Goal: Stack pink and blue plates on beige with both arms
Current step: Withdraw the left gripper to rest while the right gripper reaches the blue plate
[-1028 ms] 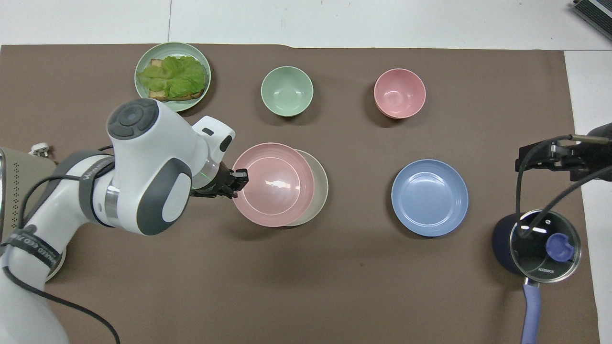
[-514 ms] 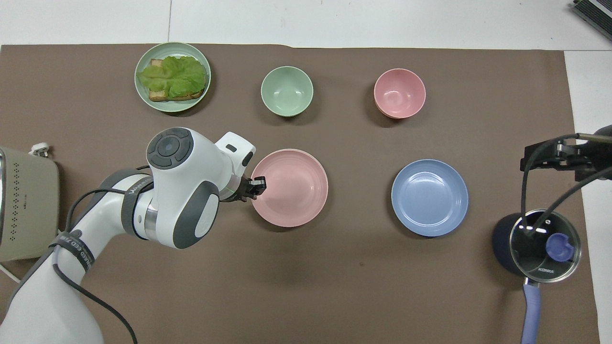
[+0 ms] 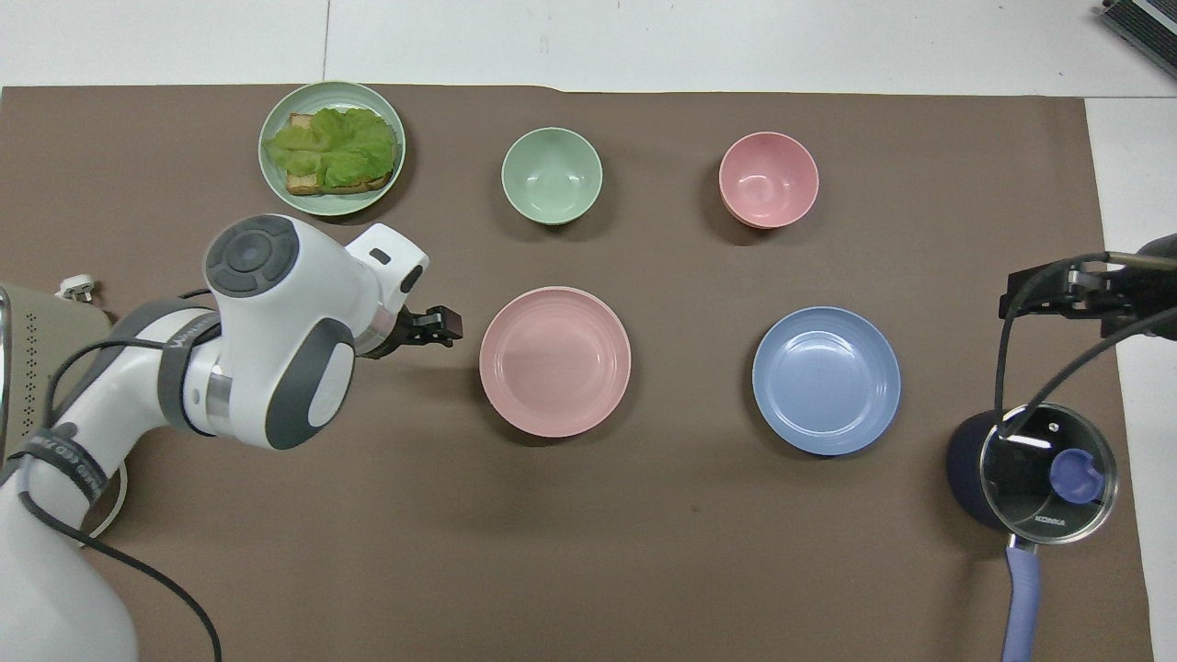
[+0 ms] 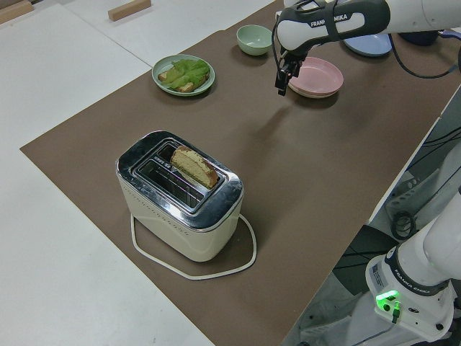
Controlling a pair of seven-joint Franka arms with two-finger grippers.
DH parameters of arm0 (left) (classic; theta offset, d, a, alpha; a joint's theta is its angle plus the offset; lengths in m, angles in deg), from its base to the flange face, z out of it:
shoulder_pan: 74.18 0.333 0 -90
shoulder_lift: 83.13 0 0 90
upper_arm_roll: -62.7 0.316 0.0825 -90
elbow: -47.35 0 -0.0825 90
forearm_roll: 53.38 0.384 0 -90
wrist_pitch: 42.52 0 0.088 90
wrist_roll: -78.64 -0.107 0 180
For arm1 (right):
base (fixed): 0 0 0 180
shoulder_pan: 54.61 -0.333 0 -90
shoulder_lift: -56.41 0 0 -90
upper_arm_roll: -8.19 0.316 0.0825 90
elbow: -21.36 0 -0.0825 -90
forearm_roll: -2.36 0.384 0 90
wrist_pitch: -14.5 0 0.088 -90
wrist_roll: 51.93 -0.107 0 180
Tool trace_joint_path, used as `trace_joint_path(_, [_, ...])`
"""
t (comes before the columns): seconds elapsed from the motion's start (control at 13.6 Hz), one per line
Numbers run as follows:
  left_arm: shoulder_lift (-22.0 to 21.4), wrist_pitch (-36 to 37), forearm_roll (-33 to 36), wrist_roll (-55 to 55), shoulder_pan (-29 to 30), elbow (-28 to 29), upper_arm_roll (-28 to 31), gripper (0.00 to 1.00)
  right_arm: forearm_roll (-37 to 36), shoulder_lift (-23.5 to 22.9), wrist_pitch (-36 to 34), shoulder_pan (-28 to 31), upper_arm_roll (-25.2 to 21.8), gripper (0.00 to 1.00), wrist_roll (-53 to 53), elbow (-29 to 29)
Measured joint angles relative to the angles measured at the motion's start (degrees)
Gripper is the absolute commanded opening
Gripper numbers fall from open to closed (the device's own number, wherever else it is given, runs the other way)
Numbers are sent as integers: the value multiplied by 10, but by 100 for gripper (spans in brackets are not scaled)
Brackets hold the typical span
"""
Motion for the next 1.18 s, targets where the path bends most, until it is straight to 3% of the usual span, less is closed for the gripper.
trace_joint_path(0.37, [-54, 88, 18, -167, 113, -36, 5, 100, 0, -4, 135, 4, 0, 100, 29, -124])
trace_joint_path(0.59, [-103, 158, 42, -188, 135, -67, 8, 100, 1, -18, 241, 6, 0, 100, 31, -209])
trace_joint_path(0.81, [-117, 223, 56, -192, 140, -122, 15, 100, 6, -38, 313, 6, 0, 100, 31, -273])
trace_joint_path(1.1, [-117, 263, 59, -200, 140, -167, 37, 100, 16, -50, 379, 6, 0, 87, 31, -332])
trace_joint_path(1.18, [-117, 276, 61, -211, 141, -177, 41, 100, 26, -51, 385, 6, 0, 78, 31, -339])
